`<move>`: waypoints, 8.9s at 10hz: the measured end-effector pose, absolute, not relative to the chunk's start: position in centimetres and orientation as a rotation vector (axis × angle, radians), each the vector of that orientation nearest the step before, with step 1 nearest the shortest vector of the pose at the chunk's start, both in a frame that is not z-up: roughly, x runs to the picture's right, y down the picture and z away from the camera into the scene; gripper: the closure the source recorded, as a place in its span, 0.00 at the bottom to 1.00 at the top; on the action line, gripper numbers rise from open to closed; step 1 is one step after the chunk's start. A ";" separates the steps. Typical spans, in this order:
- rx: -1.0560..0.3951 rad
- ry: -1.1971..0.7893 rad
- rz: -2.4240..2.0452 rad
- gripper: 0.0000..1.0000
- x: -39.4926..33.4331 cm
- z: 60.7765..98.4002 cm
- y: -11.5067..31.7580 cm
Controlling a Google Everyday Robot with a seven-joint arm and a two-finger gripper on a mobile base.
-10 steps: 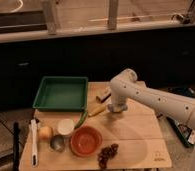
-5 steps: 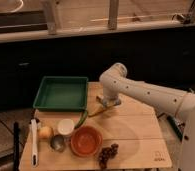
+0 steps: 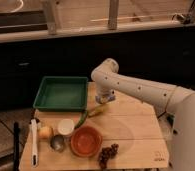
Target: Wipe tray with sponge
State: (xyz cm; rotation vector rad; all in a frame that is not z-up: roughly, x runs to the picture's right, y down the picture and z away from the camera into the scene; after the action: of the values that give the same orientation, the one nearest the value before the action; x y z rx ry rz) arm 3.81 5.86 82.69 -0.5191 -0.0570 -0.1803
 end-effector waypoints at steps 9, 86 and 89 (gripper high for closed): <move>-0.484 -0.109 -0.267 0.98 -0.8 83.9 2.1; -0.541 -0.492 -0.776 0.82 -13.1 92.4 3.4; -0.539 -0.495 -0.779 0.82 -13.0 92.5 3.4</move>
State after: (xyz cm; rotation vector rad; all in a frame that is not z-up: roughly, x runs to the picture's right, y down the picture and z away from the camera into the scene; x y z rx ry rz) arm -13.04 3.45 92.50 -0.5393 -0.4954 -0.7787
